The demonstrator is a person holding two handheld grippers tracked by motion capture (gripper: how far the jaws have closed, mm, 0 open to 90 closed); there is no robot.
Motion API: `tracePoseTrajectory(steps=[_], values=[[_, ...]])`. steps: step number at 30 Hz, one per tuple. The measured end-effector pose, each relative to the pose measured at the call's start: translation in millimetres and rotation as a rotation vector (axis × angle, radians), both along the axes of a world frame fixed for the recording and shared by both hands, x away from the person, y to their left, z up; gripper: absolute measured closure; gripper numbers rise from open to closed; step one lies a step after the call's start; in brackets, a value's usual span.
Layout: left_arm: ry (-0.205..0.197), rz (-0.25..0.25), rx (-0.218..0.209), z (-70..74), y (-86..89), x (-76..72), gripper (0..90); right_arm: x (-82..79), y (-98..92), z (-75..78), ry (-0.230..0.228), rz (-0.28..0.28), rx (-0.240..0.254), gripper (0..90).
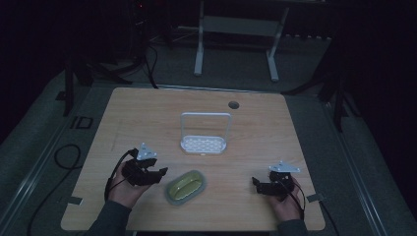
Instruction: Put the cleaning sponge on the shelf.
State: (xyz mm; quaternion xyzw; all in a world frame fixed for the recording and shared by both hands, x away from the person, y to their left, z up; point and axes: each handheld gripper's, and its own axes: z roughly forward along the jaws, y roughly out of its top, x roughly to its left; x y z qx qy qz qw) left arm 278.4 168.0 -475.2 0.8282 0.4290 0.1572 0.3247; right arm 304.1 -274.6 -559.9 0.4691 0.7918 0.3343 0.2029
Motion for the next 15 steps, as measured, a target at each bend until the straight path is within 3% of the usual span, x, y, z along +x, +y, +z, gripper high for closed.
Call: tracePoseTrajectory(steps=[15], values=[[0.030, -0.058, 0.040, 9.9, -14.1, -3.7, 50.4, -0.3, 0.1, 0.0, 0.000, 0.001, 0.000, 12.6]])
